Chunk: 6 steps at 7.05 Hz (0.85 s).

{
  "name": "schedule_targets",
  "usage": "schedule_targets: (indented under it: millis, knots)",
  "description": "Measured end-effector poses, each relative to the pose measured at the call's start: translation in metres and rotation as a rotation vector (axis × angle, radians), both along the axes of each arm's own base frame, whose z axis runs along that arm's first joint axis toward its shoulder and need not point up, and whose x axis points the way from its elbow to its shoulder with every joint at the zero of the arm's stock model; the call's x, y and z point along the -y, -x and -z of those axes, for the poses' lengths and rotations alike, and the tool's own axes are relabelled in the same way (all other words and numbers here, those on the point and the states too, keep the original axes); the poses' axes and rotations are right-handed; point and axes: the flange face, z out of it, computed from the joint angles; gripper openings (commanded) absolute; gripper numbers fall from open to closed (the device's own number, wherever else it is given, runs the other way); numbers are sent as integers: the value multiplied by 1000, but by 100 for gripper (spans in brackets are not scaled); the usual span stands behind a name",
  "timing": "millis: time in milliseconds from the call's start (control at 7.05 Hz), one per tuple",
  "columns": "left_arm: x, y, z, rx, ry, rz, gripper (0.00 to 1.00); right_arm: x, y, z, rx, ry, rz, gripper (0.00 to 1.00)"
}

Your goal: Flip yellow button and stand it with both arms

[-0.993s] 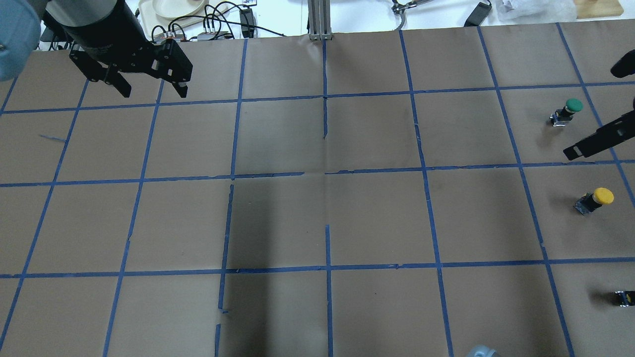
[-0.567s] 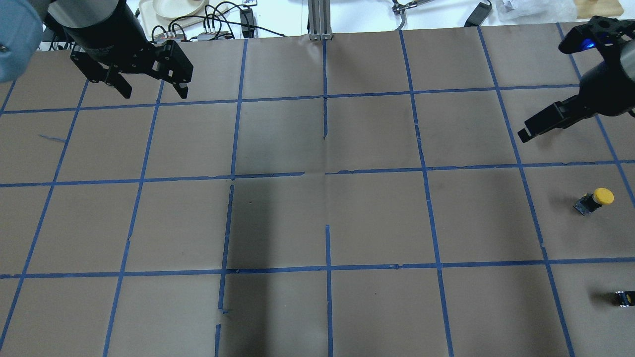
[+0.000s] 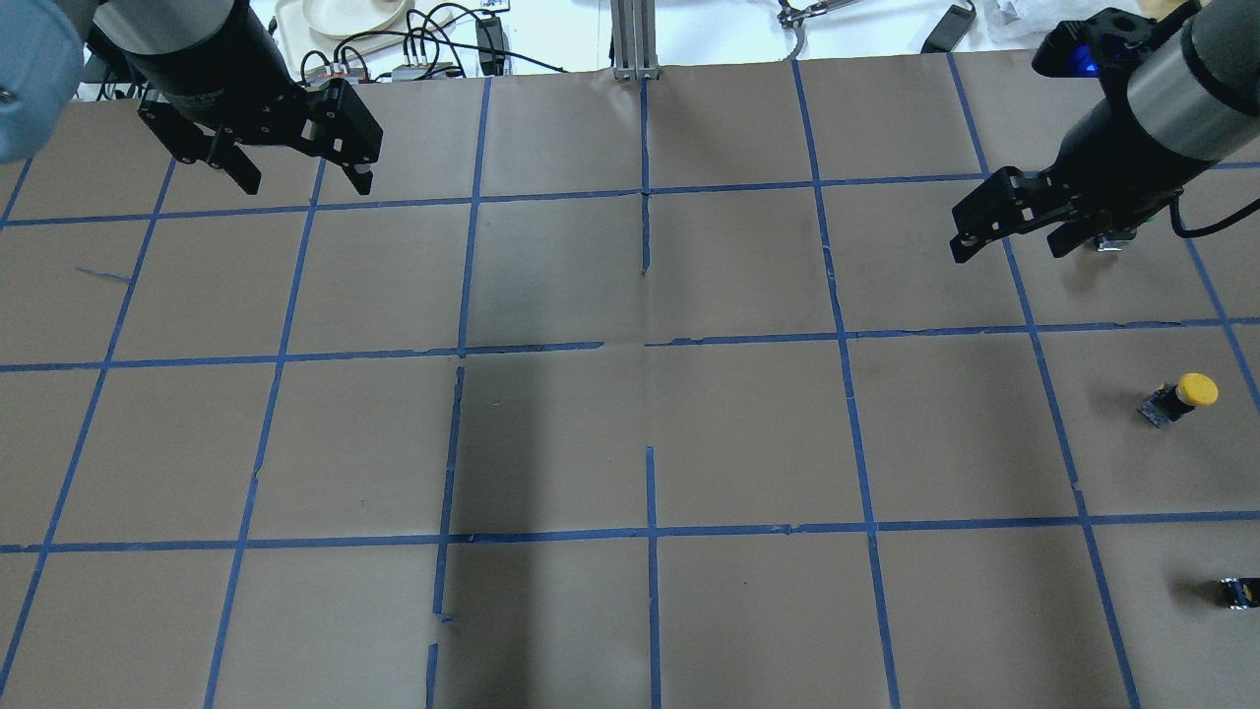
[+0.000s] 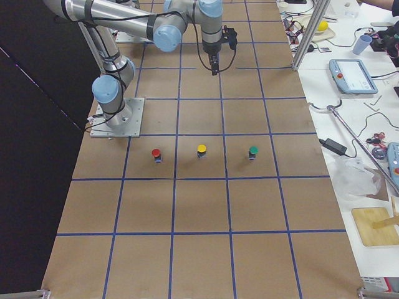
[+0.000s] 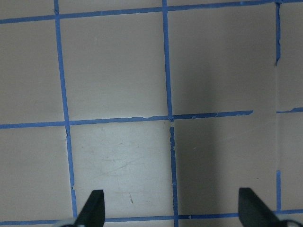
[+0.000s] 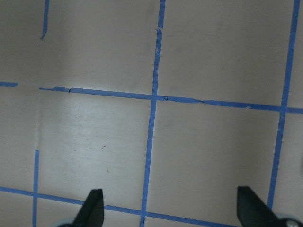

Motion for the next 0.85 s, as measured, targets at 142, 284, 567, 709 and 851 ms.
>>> schedule_targets:
  millis: [142, 284, 567, 709, 851]
  knots:
    - [0, 0, -1, 0, 2, 0, 100, -5, -21, -7, -51, -37, 66, 100]
    - [0, 0, -1, 0, 2, -1, 100, -12, -46, -11, -106, -73, 138, 100]
    - [-1, 0, 0, 1, 1, 0, 100, -31, -89, -12, -154, -129, 272, 100]
    - [-2, 0, 1, 1, -1, 0, 100, -42, -101, -14, -160, -138, 283, 100]
    - [-2, 0, 2, 1, -5, -1, 100, -56, -106, -20, -156, -130, 285, 100]
